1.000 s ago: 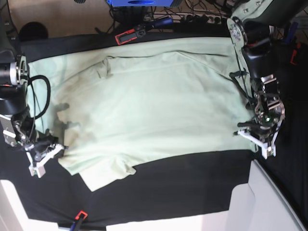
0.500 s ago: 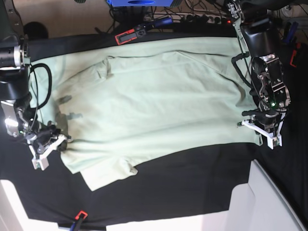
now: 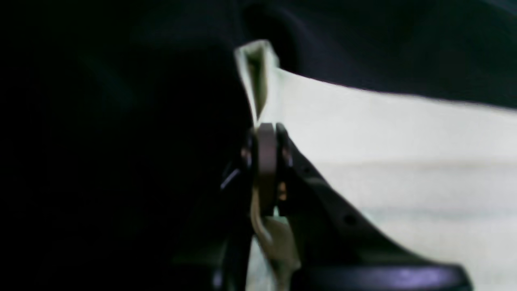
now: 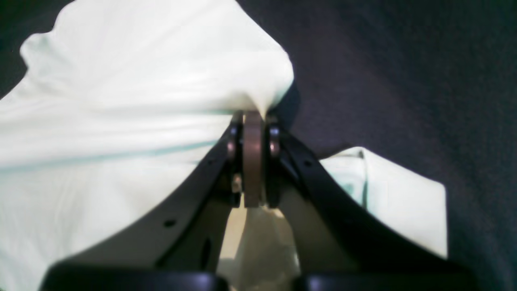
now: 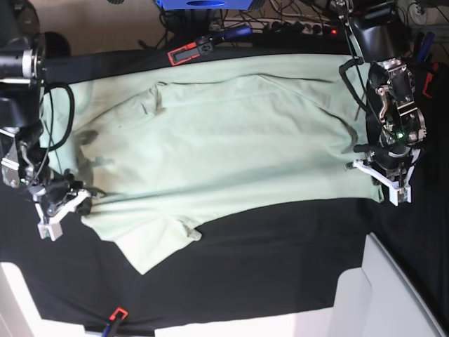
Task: Fold the T-shirt properly
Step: 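Pinch the shirt side edges with both grippers and lift slightly, then pull the held side edges apart with both grippers, stretching the shirt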
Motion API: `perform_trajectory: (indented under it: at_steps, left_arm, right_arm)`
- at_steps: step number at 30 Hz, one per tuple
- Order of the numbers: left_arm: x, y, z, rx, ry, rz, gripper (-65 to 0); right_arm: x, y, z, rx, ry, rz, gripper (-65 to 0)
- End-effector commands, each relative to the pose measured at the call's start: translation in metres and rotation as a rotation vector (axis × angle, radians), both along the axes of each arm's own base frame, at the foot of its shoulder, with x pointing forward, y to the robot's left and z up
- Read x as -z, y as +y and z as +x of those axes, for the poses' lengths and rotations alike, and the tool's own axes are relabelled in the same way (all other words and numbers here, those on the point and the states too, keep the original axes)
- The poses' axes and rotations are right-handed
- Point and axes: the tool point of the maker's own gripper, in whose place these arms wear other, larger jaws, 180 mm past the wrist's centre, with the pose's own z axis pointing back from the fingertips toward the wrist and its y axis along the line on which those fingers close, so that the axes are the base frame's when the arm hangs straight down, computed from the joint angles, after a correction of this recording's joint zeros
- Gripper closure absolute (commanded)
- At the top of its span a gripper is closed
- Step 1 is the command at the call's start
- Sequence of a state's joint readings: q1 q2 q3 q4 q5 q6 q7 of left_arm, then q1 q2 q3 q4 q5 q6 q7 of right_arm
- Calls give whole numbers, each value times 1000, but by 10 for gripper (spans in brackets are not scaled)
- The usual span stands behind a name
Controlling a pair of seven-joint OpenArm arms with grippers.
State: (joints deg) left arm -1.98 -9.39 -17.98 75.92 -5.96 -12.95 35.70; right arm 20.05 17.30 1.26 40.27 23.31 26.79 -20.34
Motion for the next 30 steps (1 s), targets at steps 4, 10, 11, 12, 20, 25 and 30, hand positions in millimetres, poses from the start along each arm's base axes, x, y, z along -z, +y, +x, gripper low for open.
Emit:
perform_trajectory:
  at_steps: [4,10,11,12,20,25,30]
  left_arm:
    - [-15,0,5,28,-34,21,0]
    - [-14,-4,-11,40,-23,38,0]
    - [-15,-3,-11,41,-24,43,0]
    - [-12,-3,-16,42,-11,46,0]
    - [4,-18,-27,98,42,48,-25]
    - [4,-19,-28,102,42,50,-244]
    - [-4,-3,-26,101,40,89,-311]
  right_arm:
    - [-32,-5,17,-14,-78,-23,0]
    - [-27,-23,-1,47,-45,-31,0]
    - [-27,-23,-3,44,-42,-36,0]
    - [-27,-22,-5,38,-40,-40,0]
    - [-12,-16,-24,10,67,-41,-77]
    - [-11,-28,-30,103,100,20,-312]
    - [-39,-39,-19,122,40,4,-342]
